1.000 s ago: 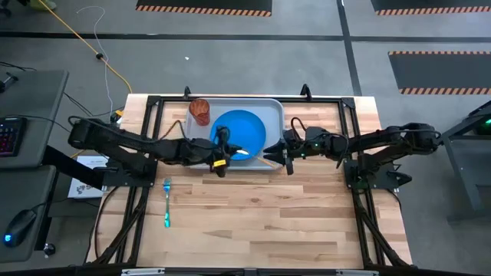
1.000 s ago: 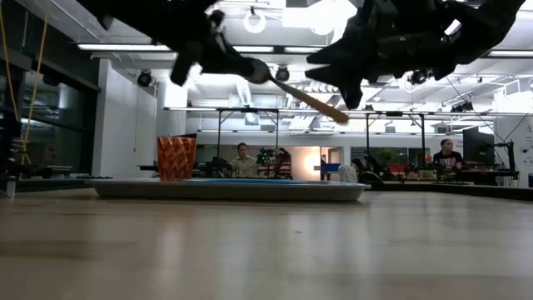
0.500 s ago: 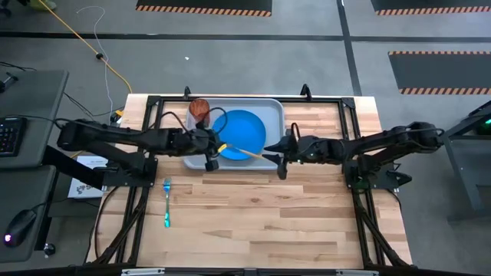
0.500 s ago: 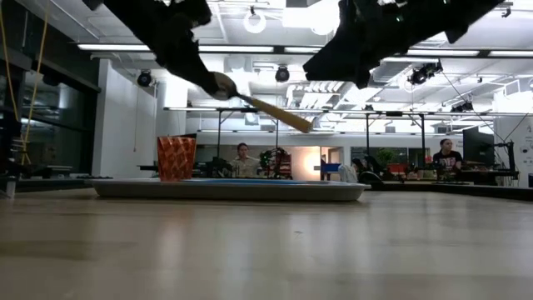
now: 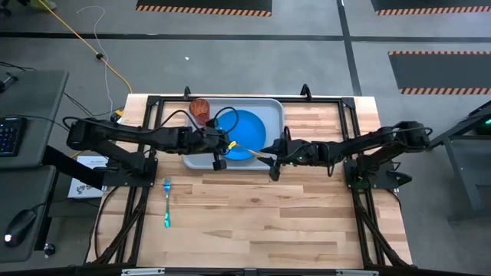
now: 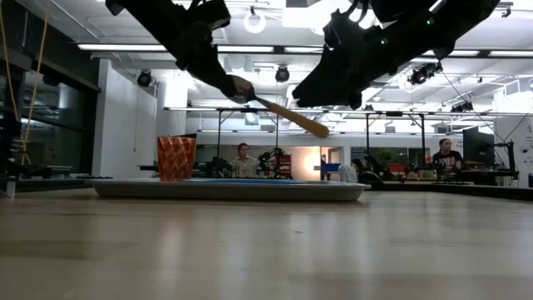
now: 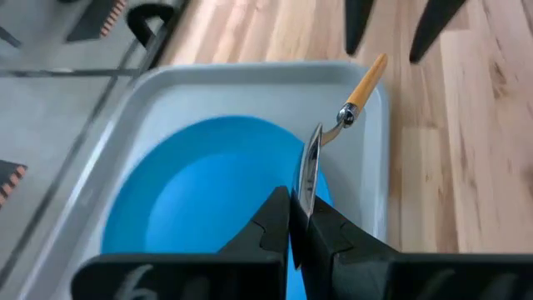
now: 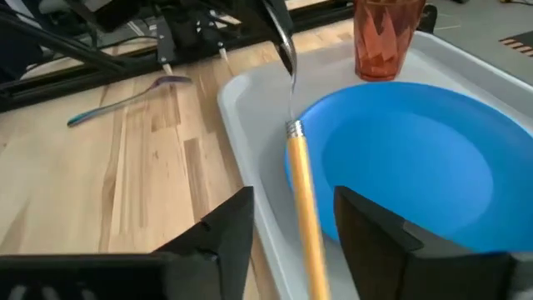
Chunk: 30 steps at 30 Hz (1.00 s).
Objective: Pick and place plate/cup/fork/spoon on tray
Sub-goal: Put the yellow spoon on the gray serving tray to the right of the blue plate
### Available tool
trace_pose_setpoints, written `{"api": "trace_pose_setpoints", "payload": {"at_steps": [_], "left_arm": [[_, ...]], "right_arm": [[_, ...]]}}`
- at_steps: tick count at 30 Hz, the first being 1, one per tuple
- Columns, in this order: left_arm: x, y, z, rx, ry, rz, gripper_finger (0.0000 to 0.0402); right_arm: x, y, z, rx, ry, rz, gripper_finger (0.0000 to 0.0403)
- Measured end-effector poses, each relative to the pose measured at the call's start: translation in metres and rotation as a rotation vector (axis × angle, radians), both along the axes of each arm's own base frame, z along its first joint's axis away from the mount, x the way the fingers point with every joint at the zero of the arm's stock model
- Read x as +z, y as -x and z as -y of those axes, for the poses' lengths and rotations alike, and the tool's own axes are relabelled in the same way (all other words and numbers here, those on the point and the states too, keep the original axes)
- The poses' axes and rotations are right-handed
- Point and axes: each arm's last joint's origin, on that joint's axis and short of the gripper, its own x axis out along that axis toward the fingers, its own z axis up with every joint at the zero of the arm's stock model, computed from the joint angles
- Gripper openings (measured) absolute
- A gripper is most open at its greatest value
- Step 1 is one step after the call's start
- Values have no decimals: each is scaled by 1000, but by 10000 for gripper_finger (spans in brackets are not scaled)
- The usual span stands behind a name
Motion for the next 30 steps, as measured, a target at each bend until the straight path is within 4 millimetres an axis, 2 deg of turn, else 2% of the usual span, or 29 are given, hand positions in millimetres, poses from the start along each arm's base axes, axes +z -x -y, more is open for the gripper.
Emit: {"api": "trace_pose_setpoints", "payload": {"at_steps": [6, 10, 19, 26, 30], "left_arm": [[0, 0, 0, -16, 1, -2, 1], [1, -1, 1, -26, 3, 10, 1], [7, -6, 1, -83, -17, 80, 1], [6, -5, 2, -85, -14, 63, 1], [6, -5, 1, -82, -17, 63, 1]], "right_arm": [[-1, 0, -1, 25, -11, -5, 216], [-3, 1, -1, 25, -11, -29, 232], [-8, 4, -1, 33, 16, -93, 232], [-9, 4, -1, 41, 20, -111, 231], [-9, 4, -1, 39, 14, -109, 204]]}}
